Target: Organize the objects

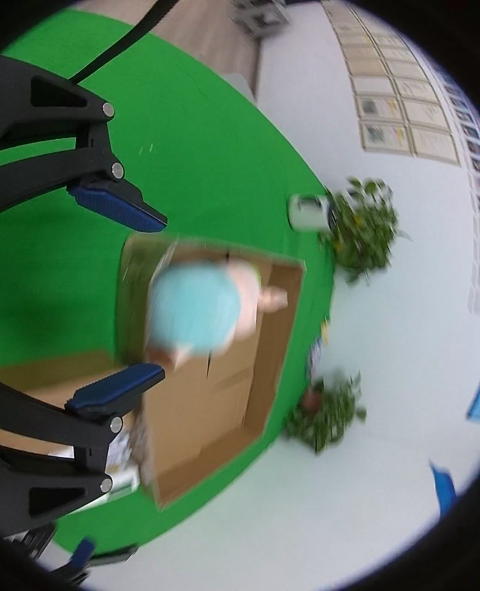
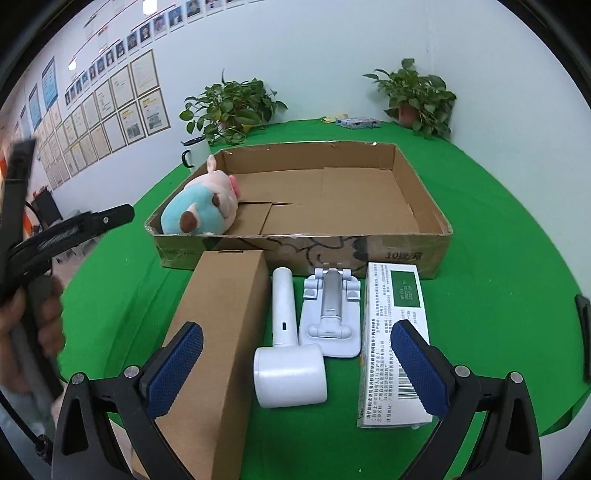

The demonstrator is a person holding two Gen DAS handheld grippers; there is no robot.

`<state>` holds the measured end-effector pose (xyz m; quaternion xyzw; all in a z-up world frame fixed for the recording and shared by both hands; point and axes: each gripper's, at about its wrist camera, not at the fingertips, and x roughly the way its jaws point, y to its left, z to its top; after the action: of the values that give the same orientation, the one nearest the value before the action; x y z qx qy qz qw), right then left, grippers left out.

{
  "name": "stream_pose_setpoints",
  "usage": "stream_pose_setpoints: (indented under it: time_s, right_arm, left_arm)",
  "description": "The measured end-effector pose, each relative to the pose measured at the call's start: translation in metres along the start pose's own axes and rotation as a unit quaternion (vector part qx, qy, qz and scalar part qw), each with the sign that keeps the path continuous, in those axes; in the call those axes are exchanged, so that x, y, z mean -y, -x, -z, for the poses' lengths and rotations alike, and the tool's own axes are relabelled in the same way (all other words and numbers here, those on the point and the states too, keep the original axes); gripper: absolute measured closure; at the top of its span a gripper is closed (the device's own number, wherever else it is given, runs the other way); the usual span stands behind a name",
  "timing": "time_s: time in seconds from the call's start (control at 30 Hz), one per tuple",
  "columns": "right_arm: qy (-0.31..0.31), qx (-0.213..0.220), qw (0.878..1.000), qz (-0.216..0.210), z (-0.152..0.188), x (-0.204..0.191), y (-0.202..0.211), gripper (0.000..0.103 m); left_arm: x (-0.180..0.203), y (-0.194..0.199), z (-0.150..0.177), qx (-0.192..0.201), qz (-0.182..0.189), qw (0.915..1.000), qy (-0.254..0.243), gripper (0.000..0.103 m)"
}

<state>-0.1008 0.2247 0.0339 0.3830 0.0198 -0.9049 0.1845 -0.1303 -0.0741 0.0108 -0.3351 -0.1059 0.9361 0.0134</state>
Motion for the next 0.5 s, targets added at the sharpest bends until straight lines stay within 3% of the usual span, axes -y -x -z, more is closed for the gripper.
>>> stream_pose_setpoints:
  time_s: [0.13, 0.27, 0.33, 0.5]
  right_arm:
    - [-0.01, -0.008, 1.0, 0.001, 0.004, 0.008, -0.002, 0.001]
    - [-0.007, -0.031, 0.999, -0.008, 0.012, 0.005, -0.01, 0.001]
    - [-0.007, -0.04, 0.999, -0.011, 0.014, 0.004, -0.014, 0.001]
    - [-0.007, -0.047, 0.999, -0.017, 0.016, 0.004, -0.021, 0.001]
  left_arm:
    - [-0.015, -0.025, -0.023, -0.021, 0.01, 0.9997, -0.001, 0.032]
    - [0.018, -0.057, -0.041, -0.032, -0.048, 0.9939, -0.094, 0.03]
    - [0.035, -0.086, -0.048, -0.068, -0.069, 0.9863, -0.133, 0.03]
    - [0.054, -0.109, -0.054, -0.099, -0.02, 0.9837, -0.148, 0.027]
